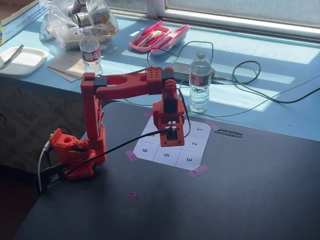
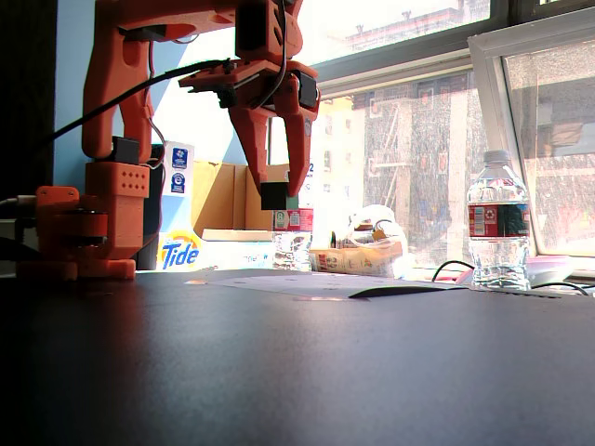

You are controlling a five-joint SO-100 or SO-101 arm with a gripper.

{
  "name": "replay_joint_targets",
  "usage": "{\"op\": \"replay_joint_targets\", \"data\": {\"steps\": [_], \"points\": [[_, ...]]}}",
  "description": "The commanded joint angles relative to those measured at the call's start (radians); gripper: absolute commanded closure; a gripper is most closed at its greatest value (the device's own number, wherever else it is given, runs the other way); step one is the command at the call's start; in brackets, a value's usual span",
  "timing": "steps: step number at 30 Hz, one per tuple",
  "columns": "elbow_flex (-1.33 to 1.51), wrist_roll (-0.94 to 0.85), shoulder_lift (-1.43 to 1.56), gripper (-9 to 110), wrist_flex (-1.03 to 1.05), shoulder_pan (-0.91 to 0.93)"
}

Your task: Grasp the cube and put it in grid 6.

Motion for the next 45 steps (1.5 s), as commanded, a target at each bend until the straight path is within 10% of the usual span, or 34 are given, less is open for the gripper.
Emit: {"op": "replay_joint_targets", "data": {"steps": [1,23,45], "points": [[-0.043,0.014,-0.023,101,-0.028,-0.032],[0.087,0.041,-0.222,101,-0.213,-0.143],[0.080,-0.066,-0.106,73,-0.121,-0.080]]}}
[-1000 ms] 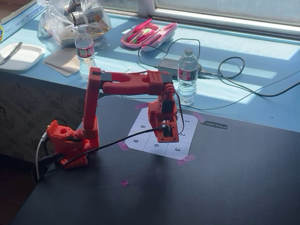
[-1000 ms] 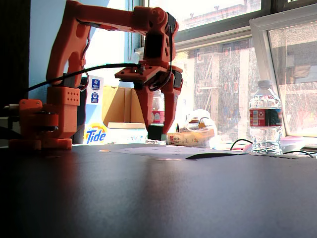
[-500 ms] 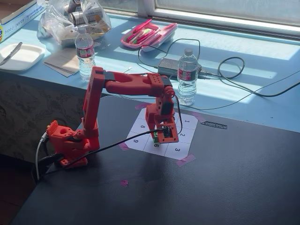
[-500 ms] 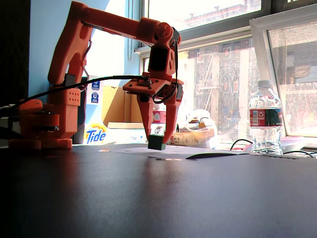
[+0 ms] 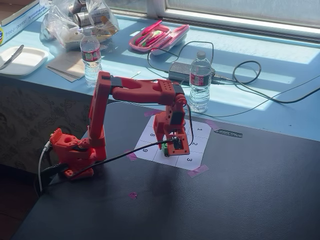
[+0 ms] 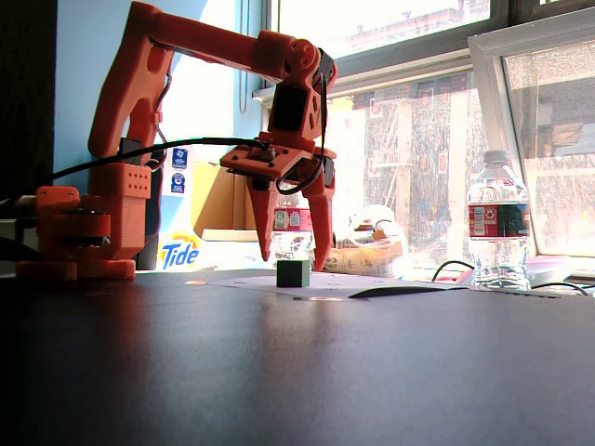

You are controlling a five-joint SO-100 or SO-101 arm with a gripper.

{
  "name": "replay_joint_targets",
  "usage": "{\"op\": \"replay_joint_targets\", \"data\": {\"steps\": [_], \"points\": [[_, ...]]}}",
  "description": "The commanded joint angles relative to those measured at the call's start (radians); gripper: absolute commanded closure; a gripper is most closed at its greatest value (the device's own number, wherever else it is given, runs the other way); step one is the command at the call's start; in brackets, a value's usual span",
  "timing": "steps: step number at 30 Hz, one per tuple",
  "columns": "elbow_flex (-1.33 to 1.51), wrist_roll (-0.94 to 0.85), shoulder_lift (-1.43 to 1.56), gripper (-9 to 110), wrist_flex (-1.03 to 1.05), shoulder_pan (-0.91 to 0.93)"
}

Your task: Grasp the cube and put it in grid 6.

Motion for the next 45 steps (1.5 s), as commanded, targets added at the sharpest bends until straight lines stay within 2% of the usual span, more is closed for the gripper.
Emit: {"op": "replay_joint_targets", "data": {"steps": [1,8,12,16,19,28,38,45], "points": [[-0.025,-0.020,0.117,73,0.020,0.018],[-0.054,-0.091,0.337,72,0.084,0.135],[-0.060,-0.130,0.448,84,0.118,0.272],[-0.060,-0.209,0.505,101,0.138,0.425],[-0.021,-0.258,0.546,101,0.126,0.531],[0.328,-0.295,0.779,101,-0.130,0.672],[0.836,-0.287,1.042,101,-0.488,0.672],[1.149,-0.272,1.278,101,-0.627,0.666]]}}
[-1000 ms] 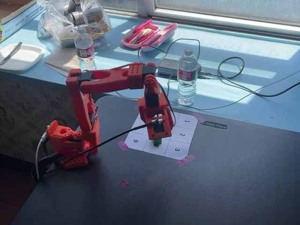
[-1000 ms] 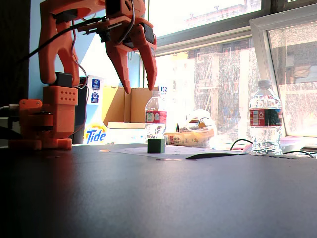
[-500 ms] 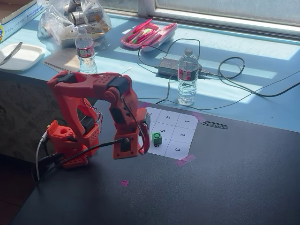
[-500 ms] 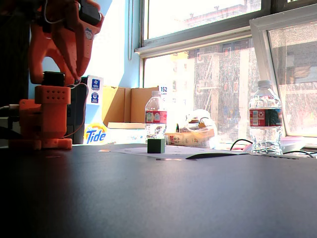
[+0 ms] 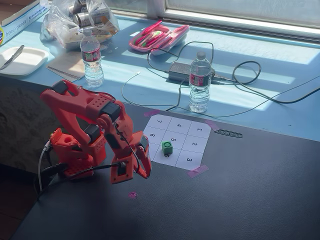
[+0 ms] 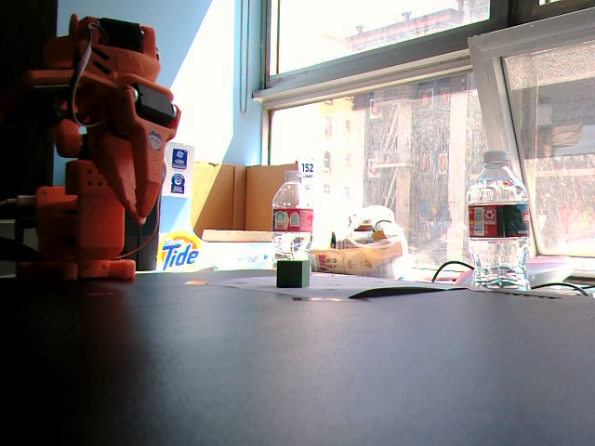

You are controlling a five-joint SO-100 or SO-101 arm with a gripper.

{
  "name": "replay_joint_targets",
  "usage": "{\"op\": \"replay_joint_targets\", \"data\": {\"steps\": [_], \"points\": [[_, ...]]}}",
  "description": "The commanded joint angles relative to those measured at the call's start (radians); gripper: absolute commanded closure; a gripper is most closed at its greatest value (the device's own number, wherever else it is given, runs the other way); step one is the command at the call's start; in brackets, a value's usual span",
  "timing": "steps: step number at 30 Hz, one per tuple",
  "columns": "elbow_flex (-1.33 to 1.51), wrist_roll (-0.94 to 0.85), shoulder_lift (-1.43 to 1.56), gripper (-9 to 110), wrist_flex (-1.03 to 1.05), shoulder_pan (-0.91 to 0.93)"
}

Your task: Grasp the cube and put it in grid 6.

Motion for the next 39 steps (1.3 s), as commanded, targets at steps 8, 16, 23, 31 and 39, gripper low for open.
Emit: {"op": "replay_joint_targets", "data": {"steps": [8,16,23,31,39], "points": [[0.302,0.041,0.402,101,-0.023,-0.057],[0.385,0.114,0.578,101,0.071,-0.074],[0.437,0.172,0.649,101,0.120,-0.100],[0.482,0.196,0.684,101,0.118,-0.117],[0.518,0.202,0.709,101,0.114,-0.149]]}}
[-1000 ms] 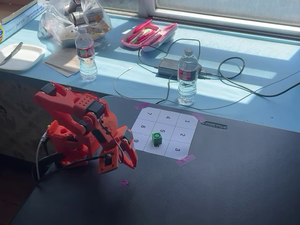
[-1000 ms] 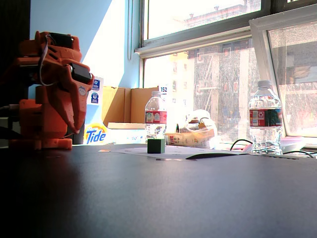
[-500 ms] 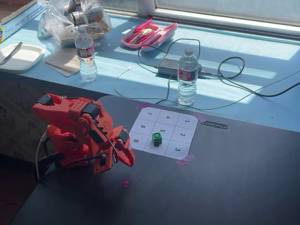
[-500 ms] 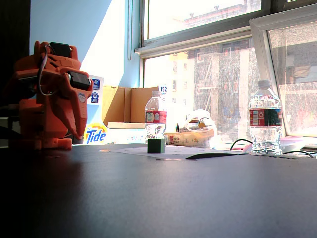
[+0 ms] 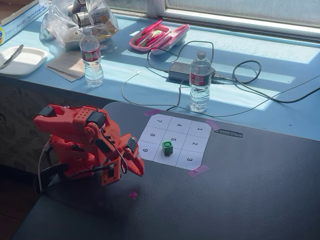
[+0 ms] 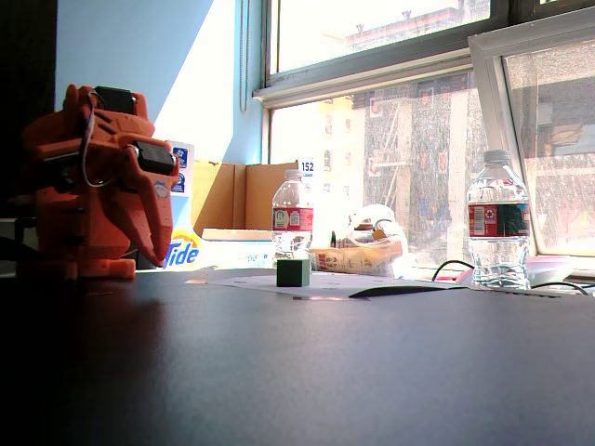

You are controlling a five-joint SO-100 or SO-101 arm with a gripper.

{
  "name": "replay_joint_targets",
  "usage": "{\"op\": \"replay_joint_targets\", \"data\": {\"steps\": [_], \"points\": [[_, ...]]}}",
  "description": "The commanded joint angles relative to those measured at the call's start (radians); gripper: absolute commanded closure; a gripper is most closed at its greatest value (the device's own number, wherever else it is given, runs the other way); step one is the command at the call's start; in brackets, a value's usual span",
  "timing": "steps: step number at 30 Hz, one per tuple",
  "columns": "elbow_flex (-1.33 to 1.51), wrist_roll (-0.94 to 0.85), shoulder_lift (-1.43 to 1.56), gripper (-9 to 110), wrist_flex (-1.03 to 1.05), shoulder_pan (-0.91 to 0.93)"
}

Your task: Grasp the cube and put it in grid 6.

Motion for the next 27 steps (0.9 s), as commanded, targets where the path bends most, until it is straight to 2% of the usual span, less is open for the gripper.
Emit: {"op": "replay_joint_targets", "data": {"steps": [1,27], "points": [[0.026,0.003,0.009,101,-0.012,-0.008],[0.063,-0.014,0.009,101,-0.048,-0.049]]}}
